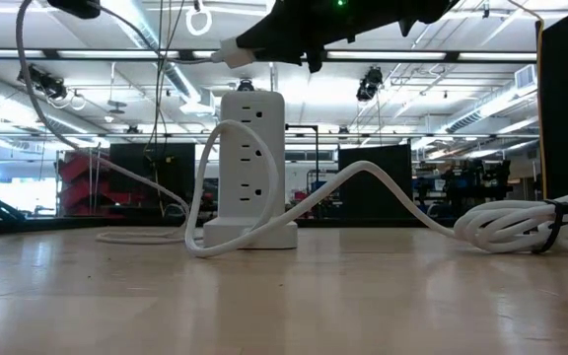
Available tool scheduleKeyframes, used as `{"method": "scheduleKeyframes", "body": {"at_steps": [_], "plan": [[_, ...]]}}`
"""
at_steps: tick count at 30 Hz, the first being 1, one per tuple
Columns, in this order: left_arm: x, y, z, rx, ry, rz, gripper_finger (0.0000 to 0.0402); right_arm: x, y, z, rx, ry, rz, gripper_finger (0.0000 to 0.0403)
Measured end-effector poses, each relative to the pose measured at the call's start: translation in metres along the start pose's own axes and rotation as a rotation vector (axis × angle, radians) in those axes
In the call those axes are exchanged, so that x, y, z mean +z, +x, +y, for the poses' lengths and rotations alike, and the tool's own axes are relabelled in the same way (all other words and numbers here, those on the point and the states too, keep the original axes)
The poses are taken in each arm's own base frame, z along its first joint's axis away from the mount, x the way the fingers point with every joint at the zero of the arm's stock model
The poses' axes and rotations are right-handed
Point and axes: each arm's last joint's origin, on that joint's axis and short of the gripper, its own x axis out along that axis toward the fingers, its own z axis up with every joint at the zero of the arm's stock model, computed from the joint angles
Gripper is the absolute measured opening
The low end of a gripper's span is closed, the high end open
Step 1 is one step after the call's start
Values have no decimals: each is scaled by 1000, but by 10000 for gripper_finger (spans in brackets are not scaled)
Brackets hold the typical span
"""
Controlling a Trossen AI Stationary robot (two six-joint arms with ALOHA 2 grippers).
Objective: Insert USB
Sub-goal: Insert the white charger adapter into the white outlet extension
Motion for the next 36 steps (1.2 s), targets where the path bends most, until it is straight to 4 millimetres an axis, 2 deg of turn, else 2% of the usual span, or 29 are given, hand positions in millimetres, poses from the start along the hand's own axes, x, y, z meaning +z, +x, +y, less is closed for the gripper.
{"method": "scheduleKeyframes", "body": {"at_steps": [3,8,12,16,18,20,28,29,31,36], "plan": [[4,0,-3,-105,1,-51,333,0,0,0,2,-1,5,107],[22,-4,-6,-261,84,-273,330,0,0,2,39,-1,1,107],[26,-8,-2,-185,138,-283,330,0,0,3,43,-1,3,107],[17,-4,5,-9,153,-151,323,0,-1,7,40,-6,5,107],[13,-2,5,8,159,-113,303,-1,-2,10,49,-9,9,107],[11,-1,5,7,152,-100,264,-1,-2,11,56,-10,12,107],[4,1,7,26,169,-32,24,-1,-2,12,62,-15,10,107],[4,1,8,30,155,-28,14,-1,-2,12,65,-16,11,107],[4,1,9,46,146,-25,18,-1,-2,13,68,-16,9,107],[4,2,13,134,142,-13,68,-1,-3,15,73,-15,9,107]]}}
